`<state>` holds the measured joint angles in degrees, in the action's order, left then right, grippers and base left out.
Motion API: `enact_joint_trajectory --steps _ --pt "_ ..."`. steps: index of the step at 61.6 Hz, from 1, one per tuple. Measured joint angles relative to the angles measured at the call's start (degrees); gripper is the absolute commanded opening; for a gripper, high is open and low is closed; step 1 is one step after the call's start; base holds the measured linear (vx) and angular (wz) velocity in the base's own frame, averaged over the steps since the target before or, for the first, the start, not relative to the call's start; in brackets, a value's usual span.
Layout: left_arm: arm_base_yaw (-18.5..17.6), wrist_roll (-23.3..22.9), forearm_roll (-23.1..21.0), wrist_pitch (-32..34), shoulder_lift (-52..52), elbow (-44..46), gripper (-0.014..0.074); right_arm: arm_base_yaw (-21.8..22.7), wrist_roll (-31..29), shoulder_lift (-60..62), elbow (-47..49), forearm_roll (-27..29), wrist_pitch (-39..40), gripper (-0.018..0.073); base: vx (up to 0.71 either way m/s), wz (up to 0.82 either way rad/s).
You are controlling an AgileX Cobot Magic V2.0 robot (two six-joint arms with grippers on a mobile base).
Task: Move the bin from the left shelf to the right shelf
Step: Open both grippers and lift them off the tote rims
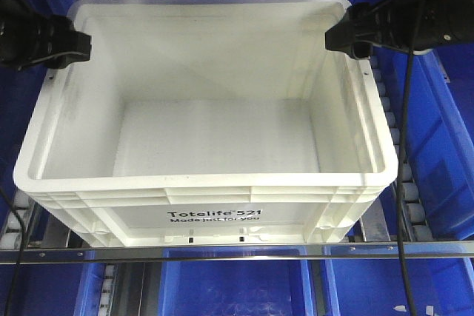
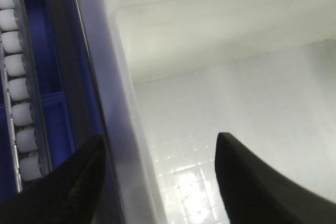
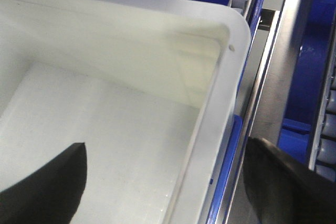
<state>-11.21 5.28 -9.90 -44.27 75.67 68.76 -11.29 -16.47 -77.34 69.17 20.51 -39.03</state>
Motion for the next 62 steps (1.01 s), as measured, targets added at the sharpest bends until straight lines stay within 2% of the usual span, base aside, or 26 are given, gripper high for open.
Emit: enact_joint_trajectory --steps 15,24,31,37,46,54,62 --pt "0.0 1.47 0.6 10.96 -11.71 -13.65 0.0396 0.0 -0.71 11.02 -12.93 0.1 12.12 0.059 0.0 0.0" --pt "0.0 1.58 0.84 19.74 -21.18 -22.66 0.0396 0.0 -0.88 19.13 -21.17 0.29 19.19 0.059 0.0 0.0" --pt "0.0 1.63 0.84 24.18 -28.88 -30.57 0.0396 0.0 -2.08 26.13 -28.46 0.47 23.56 0.059 0.0 0.0" --pt "0.0 1.63 1.07 24.89 -35.86 -36.96 0.0396 0.0 -3.94 32.78 -35.33 0.52 26.71 0.059 0.0 0.0" --pt "0.0 1.63 1.3 22.49 -47.57 -44.95 0.0396 0.0 -5.53 44.26 -44.38 0.58 28.4 0.059 0.0 0.0" --pt "0.0 1.63 1.62 22.7 -57.59 -45.77 0.0396 0.0 -5.73 54.63 -50.78 0.52 27.96 0.059 0.0 0.0" --pt "0.0 1.63 3.85 18.94 -62.2 -46.18 0.0396 0.0 -8.34 62.06 -55.82 0.52 29.23 0.059 0.0 0.0"
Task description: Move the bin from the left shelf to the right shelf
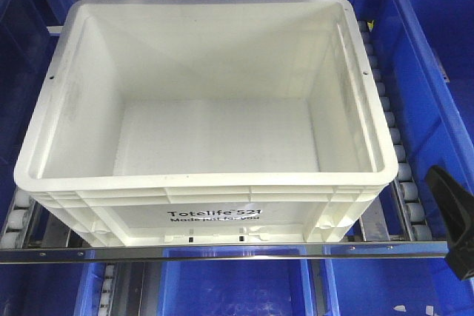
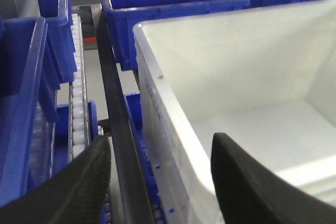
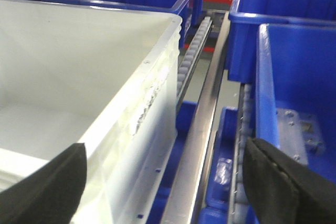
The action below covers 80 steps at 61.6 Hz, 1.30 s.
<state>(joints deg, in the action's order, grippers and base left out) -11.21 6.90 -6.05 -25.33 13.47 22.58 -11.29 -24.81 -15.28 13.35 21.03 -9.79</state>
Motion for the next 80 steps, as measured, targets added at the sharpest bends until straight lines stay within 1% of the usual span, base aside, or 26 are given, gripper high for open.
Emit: enact_joint_trajectory --steps 3,10,15,17,25,36,39,41,43,45,47,52,53,54,80 --pt "0.0 0.0 0.45 0.63 -0.18 -1.31 0.0396 0.0 -1.06 0.73 -1.53 0.0 3.02 0.059 0.0 0.0" --pt "0.0 0.0 0.62 9.45 -0.18 -6.15 0.0396 0.0 -1.64 -0.84 -4.41 0.28 10.43 0.059 0.0 0.0" --pt "0.0 0.0 0.64 15.59 -0.18 -9.11 0.0396 0.0 -1.69 -3.61 -5.08 0.4 13.6 0.059 0.0 0.0" --pt "0.0 0.0 0.64 16.85 -0.18 -9.65 0.0396 0.0 -1.69 -4.49 -5.09 0.4 14.54 0.059 0.0 0.0" --pt "0.0 0.0 0.64 18.89 -0.18 -10.08 0.0396 0.0 -1.69 -6.12 -5.09 0.46 16.13 0.059 0.0 0.0" --pt "0.0 0.0 0.64 19.0 -0.18 -10.08 0.0396 0.0 -1.69 -6.43 -5.15 0.46 16.59 0.0581 0.0 0.0" --pt "0.0 0.0 0.64 19.0 -0.18 -10.08 0.039 0.0 -1.69 -6.43 -5.15 0.46 16.61 0.0553 0.0 0.0" --pt "0.0 0.0 0.64 19.0 -0.18 -10.08 0.0373 0.0 -1.69 -6.43 -5.15 0.46 16.61 0.0512 0.0 0.0" --pt "0.0 0.0 0.64 19.0 -0.18 -10.08 0.034 0.0 -1.69 -6.43 -5.15 0.46 16.66 0.0464 0.0 0.0" --pt "0.0 0.0 0.64 19.0 -0.18 -10.08 0.0282 0.0 -1.7 -6.43 -5.15 0.46 16.66 0.04 0.0 0.0" --pt "0.0 0.0 0.64 19.0 -0.18 -10.08 0.0218 0.0 -1.7 -6.43 -5.15 0.46 16.66 0.0322 0.0 0.0" --pt "0.0 0.0 0.64 19.06 -0.18 -10.08 0.0009 0.0 -1.77 -6.43 -5.15 0.46 16.66 0.0071 0.0 0.0" --pt "0.0 0.0 0.64 19.06 -0.18 -10.08 -0.0011 0.0 -1.82 -6.43 -5.15 0.46 16.66 0.0017 0.0 0.0" --pt "0.0 0.0 0.64 19.06 -0.18 -10.08 -0.0011 0.0 -1.82 -6.43 -5.15 0.46 16.66 -0.0016 0.0 0.0" --pt "0.0 0.0 0.64 19.29 -0.18 -10.08 -0.0009 0.0 -1.71 -6.43 -5.15 0.62 16.47 -0.0008 0.0 0.0"
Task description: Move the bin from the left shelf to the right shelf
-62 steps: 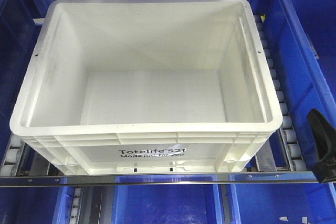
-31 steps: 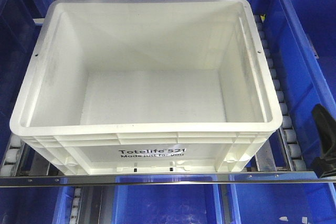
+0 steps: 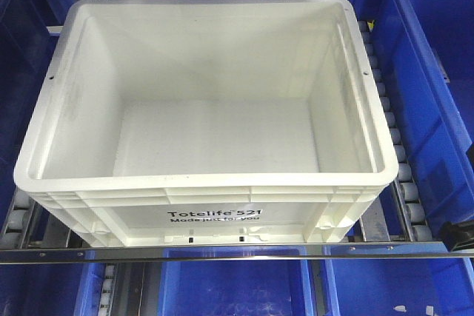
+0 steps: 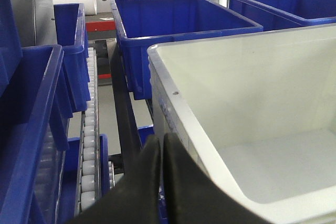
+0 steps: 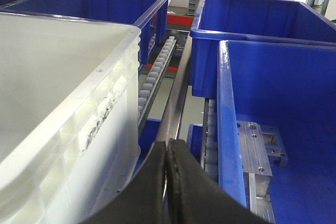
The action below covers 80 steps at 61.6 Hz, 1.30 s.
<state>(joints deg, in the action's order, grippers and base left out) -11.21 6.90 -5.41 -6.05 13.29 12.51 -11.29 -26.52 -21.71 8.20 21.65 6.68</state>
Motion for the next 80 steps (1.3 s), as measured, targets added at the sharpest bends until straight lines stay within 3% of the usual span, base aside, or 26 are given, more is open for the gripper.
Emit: enact_joint_trajectory --steps 30,50,80 --pt "0.0 0.0 0.0 0.05 -0.52 -0.32 -0.0009 0.0 0.0 0.0 0.0 0.0 0.0 -0.0008 0.0 0.0" --pt "-0.02 0.0 0.76 -0.15 -13.64 -13.43 -0.0009 0.0 0.0 0.0 0.0 0.0 -0.16 -0.0007 0.0 0.0" --pt "-0.02 0.0 1.04 -1.66 -13.96 -13.98 -0.0009 0.0 0.0 0.0 -0.05 0.0 -0.28 -0.0007 0.0 0.0"
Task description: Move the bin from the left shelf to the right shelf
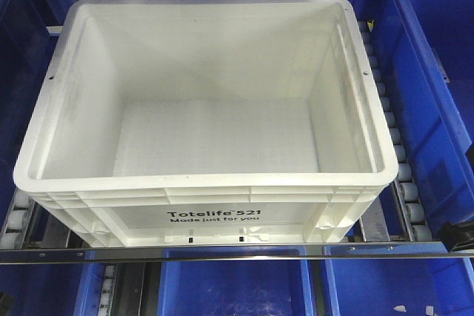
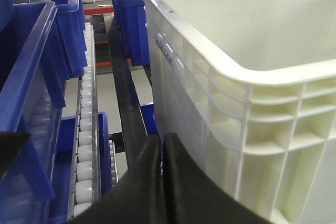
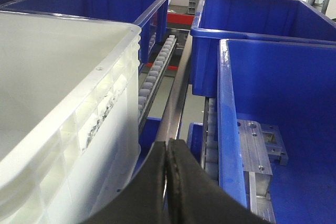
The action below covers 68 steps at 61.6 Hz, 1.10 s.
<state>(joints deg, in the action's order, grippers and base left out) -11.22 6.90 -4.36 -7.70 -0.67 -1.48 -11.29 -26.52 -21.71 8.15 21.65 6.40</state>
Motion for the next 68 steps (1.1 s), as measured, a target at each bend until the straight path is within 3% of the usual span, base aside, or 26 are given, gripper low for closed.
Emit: enact_joint_trajectory --steps 44,59,68 --pt "0.0 0.0 0.0 -0.04 0.0 0.0 -0.0008 0.0 0.1 0.0 0.0 -0.95 -0.15 -0.0007 0.0 0.0" --pt "0.0 0.0 0.0 -0.04 0.0 0.0 -0.0008 0.0 17.27 4.02 -2.98 -17.08 -1.74 -0.0007 0.0 0.0" --pt "0.0 0.0 0.0 -0.09 0.0 0.0 -0.0008 0.0 20.44 13.08 -9.31 -17.86 -1.84 -0.0007 0.0 0.0"
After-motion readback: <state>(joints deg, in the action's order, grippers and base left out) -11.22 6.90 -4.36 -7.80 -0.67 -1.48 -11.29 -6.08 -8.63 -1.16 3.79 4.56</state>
